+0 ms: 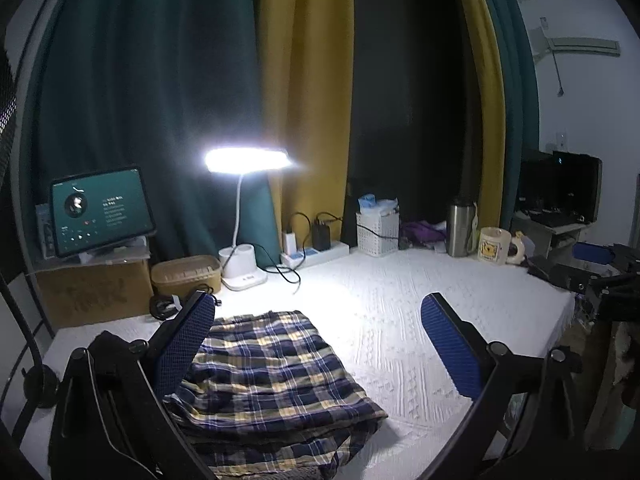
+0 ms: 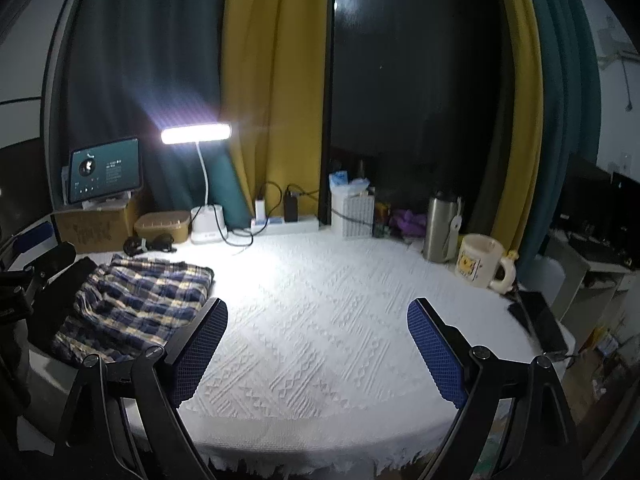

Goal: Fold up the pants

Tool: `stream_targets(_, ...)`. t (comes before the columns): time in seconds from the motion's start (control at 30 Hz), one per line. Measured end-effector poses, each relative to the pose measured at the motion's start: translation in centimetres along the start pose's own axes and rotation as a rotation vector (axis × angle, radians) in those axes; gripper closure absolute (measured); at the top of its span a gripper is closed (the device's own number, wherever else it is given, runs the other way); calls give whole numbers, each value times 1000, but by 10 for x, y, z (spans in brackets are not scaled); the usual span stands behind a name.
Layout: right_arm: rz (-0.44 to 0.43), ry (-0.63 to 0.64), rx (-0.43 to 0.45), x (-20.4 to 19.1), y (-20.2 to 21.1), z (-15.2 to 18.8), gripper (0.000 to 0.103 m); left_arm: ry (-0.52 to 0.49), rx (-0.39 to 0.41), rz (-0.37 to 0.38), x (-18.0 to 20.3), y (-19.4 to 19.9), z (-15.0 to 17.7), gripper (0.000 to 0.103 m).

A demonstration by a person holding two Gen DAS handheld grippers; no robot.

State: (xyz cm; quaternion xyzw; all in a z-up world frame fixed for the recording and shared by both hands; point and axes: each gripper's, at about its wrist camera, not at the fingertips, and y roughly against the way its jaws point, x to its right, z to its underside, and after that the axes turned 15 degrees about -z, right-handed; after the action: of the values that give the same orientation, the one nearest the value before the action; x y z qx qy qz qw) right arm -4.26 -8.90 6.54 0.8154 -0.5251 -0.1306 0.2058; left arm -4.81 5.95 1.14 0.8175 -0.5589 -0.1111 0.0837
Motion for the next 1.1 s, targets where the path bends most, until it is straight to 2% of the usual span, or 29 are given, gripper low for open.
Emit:
stream_targets(0.47,44,23,79,-16,28,-17,10,54,93,-72,-19,26,-13,1)
stream_targets(0.87,54,37,126,-29,45,-27,6,84,122,-84,-41,42,-18,1)
stream_targets(1.1,49,35,127,-36,42,-30,5,99,132,-95,-52,43,-17,1)
